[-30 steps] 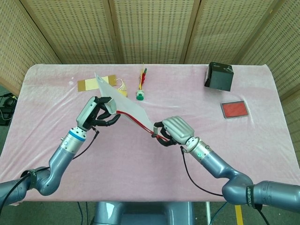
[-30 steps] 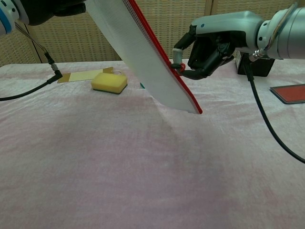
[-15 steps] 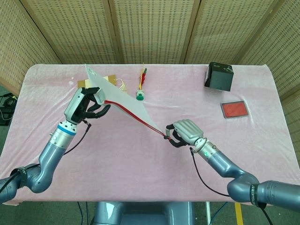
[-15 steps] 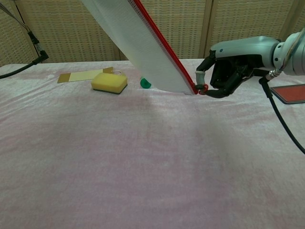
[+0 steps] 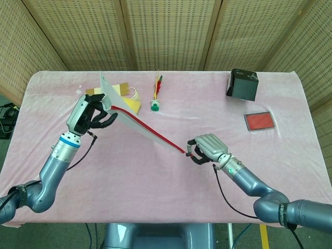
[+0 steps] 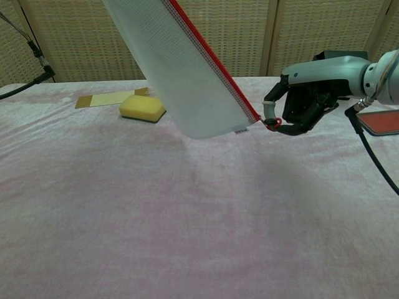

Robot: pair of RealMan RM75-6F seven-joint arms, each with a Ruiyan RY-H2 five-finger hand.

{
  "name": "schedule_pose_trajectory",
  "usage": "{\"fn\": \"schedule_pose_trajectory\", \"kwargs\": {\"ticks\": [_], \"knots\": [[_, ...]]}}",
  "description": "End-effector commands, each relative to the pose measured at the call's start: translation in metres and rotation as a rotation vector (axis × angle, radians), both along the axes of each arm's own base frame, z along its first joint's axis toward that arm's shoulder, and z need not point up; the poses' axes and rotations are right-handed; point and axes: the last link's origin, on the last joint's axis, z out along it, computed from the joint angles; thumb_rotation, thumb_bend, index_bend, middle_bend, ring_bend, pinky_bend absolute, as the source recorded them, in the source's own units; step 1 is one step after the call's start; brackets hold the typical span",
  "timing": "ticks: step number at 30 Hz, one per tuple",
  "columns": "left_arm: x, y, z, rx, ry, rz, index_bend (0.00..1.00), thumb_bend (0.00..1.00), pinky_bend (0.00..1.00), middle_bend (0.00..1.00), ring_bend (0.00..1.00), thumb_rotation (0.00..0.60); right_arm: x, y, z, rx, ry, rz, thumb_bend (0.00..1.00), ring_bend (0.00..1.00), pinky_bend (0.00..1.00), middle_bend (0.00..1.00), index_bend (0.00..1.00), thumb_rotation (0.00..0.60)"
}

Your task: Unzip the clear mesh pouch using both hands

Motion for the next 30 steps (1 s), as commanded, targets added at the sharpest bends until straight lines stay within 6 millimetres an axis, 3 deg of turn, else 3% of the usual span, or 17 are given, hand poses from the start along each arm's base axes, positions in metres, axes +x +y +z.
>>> {"fn": "schedule_pose_trajectory", "kwargs": {"ticks": [1,2,3,4,5,6,8,12,19,22,25,27,28,30], "knots": [[0.0,0.0,-0.002,-0.009,0.003,-0.001,0.93,0.76,1.0,1.0,0.9,0.6,0.001,0.0,0.0,-0.003,-0.013,0.001,0.68,0.98,1.0,0.98,0.82,0.6],[-0.001,0.0,-0.003,-0.011,0.004,-0.003,0.91,0.7,1.0,1.0,0.9,0.6,0.002,0.0,0.0,-0.003,-0.02,0.004,0.61,0.98,1.0,0.98,0.74,0.6],[-0.001,-0.001,-0.004,-0.012,0.008,-0.006,0.86,0.61,1.0,1.0,0.9,0.6,0.002,0.0,0.001,-0.001,-0.024,0.005,0.45,0.98,1.0,0.98,0.58,0.6],[-0.002,-0.001,-0.005,-0.014,0.019,-0.009,0.72,0.41,1.0,1.0,0.9,0.6,0.001,0.0,0.001,0.002,-0.025,0.004,0.32,0.98,1.0,0.98,0.45,0.6],[-0.003,-0.002,-0.007,-0.014,0.036,-0.014,0.48,0.2,1.0,1.0,0.9,0.6,0.001,0.0,0.002,0.0,-0.025,0.007,0.14,0.98,1.0,0.97,0.25,0.6],[-0.004,-0.002,-0.008,-0.016,0.055,-0.021,0.24,0.06,1.0,1.0,0.9,0.6,0.001,-0.001,0.004,-0.007,-0.023,0.013,0.03,0.98,1.0,0.97,0.11,0.6],[-0.007,-0.001,-0.006,0.004,0.087,-0.023,0.02,0.0,0.99,1.0,0.9,0.6,0.0,-0.003,0.007,-0.03,-0.01,0.037,0.0,0.98,1.0,0.97,0.01,0.6],[-0.012,-0.003,-0.001,0.057,0.107,-0.013,0.0,0.0,0.98,1.0,0.89,0.6,-0.005,-0.004,0.013,-0.06,0.006,0.058,0.0,0.98,1.0,0.96,0.0,0.6],[-0.033,-0.003,0.036,0.21,0.252,0.031,0.0,0.0,0.95,0.93,0.84,0.6,-0.027,0.0,0.047,-0.242,0.072,0.149,0.0,0.97,1.0,0.95,0.0,0.6],[-0.052,-0.012,0.049,0.275,0.359,0.06,0.0,0.0,0.81,0.76,0.68,0.6,-0.044,0.005,0.065,-0.33,0.077,0.156,0.0,0.93,1.0,0.9,0.0,0.6],[-0.072,-0.023,0.061,0.333,0.477,0.086,0.0,0.0,0.43,0.38,0.32,0.6,-0.064,0.013,0.082,-0.414,0.074,0.147,0.0,0.81,0.96,0.75,0.0,0.6],[-0.082,-0.032,0.066,0.364,0.542,0.105,0.0,0.0,0.13,0.1,0.06,0.6,-0.074,0.02,0.09,-0.456,0.075,0.144,0.0,0.61,0.76,0.52,0.0,0.6],[-0.091,-0.038,0.069,0.39,0.6,0.123,0.0,0.0,0.07,0.05,0.02,0.6,-0.083,0.025,0.095,-0.481,0.087,0.136,0.0,0.5,0.66,0.42,0.0,0.6],[-0.104,-0.049,0.073,0.421,0.682,0.152,0.0,0.0,0.0,0.0,0.0,0.6,-0.095,0.033,0.101,-0.518,0.107,0.126,0.0,0.16,0.3,0.13,0.0,0.6]]}}
